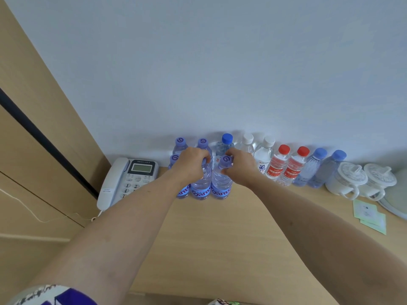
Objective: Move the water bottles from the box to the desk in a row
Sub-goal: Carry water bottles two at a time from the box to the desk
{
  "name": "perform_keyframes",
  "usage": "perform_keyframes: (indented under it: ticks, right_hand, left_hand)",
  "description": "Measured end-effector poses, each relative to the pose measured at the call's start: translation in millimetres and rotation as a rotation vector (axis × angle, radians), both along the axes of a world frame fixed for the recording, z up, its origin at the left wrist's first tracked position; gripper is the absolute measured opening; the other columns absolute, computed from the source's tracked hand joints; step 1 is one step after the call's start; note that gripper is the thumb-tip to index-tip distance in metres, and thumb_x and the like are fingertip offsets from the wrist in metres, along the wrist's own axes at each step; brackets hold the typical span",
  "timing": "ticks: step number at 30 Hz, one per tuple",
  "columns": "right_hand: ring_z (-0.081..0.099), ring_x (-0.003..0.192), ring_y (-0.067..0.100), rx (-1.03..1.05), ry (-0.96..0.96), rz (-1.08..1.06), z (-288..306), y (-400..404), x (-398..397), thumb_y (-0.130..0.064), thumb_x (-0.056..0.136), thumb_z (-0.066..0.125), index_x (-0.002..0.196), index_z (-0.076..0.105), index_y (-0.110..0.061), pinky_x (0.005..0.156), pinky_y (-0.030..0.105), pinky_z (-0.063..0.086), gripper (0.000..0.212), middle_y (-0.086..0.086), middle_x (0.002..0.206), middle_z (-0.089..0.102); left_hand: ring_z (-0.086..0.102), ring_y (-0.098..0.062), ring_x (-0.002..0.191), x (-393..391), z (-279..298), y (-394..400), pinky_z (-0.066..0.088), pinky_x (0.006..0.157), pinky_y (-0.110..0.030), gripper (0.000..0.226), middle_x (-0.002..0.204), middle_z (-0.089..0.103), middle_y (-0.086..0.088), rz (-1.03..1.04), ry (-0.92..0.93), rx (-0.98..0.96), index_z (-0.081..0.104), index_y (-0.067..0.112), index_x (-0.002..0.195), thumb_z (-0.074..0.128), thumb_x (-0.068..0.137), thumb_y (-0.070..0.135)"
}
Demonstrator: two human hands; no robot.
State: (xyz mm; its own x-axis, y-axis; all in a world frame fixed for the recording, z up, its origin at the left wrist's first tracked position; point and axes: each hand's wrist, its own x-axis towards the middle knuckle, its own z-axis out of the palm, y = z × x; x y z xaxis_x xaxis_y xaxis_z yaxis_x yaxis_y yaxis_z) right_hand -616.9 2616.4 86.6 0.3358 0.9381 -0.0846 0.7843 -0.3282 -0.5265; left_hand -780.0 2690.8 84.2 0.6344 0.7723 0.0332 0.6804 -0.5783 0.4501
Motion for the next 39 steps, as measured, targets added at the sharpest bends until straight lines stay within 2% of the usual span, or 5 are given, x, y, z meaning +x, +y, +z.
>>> perform_keyframes:
  ticks: [8,21,26,34,39]
  right_hand:
    - [0.060,0.083,0.031,0.024,0.047,0.017,-1.6,-4.2,-2.4,0.001,0.080,0.064,0.108,0.065,-0.009,0.066,0.030,0.043,0.029,0.012,0.094,0.068]
    - [0.064,0.095,0.034,0.004,0.036,0.023,-0.2,-6.8,-7.4,0.002,0.084,0.061,0.117,0.063,-0.007,0.084,0.046,0.056,0.035,0.015,0.103,0.070]
    - [0.064,0.098,0.036,-0.025,0.036,0.009,4.5,-7.2,-9.1,0.001,0.084,0.059,0.118,0.062,-0.006,0.085,0.047,0.055,0.035,0.017,0.105,0.069]
    - [0.058,0.121,0.032,-0.056,0.066,-0.018,13.4,-23.7,-9.9,-0.012,0.085,0.069,0.150,0.043,-0.014,0.093,0.034,0.049,0.070,0.014,0.132,0.063]
    - [0.059,0.119,0.031,-0.024,0.007,-0.058,24.6,-45.5,-5.5,-0.021,0.085,0.072,0.148,0.046,-0.016,0.091,0.037,0.051,0.068,0.013,0.136,0.062]
  left_hand:
    - [0.060,-0.032,0.089,0.4,-3.1,0.4,0.040,0.069,-0.032,0.028,0.096,0.062,-0.011,-0.020,-0.011,0.032,0.069,0.009,0.102,0.061,0.081,-0.008]
    - [0.059,-0.034,0.094,1.2,-2.5,1.2,0.036,0.069,-0.033,0.027,0.109,0.061,-0.014,-0.030,0.011,0.061,0.067,0.006,0.104,0.060,0.083,-0.010]
    - [0.059,-0.035,0.104,-3.0,4.0,-0.3,0.046,0.081,-0.040,0.034,0.119,0.059,-0.014,-0.093,0.110,0.047,0.065,0.006,0.114,0.063,0.082,-0.007]
    - [0.057,-0.032,0.104,-2.5,16.6,-14.0,0.050,0.082,-0.045,0.039,0.121,0.054,-0.010,-0.075,0.090,0.055,0.059,0.011,0.121,0.064,0.083,0.001]
    - [0.052,-0.032,0.119,1.4,28.5,-19.7,0.049,0.093,-0.043,0.051,0.128,0.056,-0.012,-0.065,0.008,0.078,0.058,0.011,0.132,0.071,0.082,0.014]
